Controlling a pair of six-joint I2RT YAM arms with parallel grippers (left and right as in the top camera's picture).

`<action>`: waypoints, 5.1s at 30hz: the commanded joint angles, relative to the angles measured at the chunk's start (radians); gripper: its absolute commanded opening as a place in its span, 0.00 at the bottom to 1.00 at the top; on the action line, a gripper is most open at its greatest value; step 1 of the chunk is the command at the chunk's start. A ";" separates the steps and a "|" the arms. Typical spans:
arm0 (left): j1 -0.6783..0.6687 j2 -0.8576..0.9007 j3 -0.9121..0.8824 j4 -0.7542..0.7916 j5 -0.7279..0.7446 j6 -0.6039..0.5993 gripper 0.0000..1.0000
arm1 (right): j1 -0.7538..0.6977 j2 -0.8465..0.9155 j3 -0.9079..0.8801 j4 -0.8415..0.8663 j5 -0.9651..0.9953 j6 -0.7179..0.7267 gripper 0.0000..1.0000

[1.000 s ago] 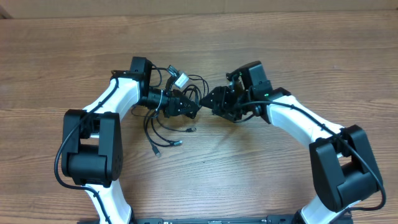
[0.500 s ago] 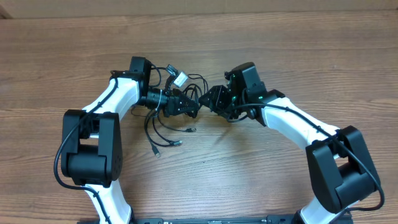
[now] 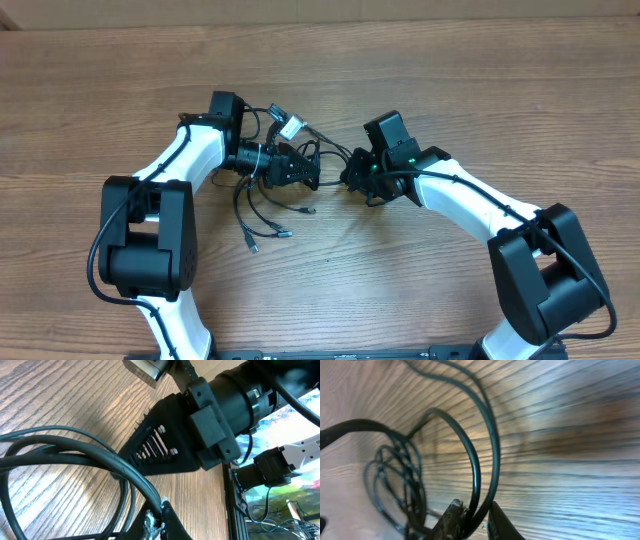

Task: Untangle cables

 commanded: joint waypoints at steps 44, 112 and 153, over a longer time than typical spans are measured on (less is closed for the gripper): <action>-0.001 -0.032 0.003 0.024 0.116 -0.086 0.04 | -0.053 0.007 0.015 0.148 -0.279 0.077 0.64; -0.030 -0.032 0.003 0.114 0.079 -0.282 0.04 | 0.052 0.055 0.010 0.203 -0.138 0.155 0.04; 0.060 -0.038 0.021 0.089 -0.154 -0.328 0.95 | -0.100 0.223 0.010 0.470 -0.668 -0.013 0.04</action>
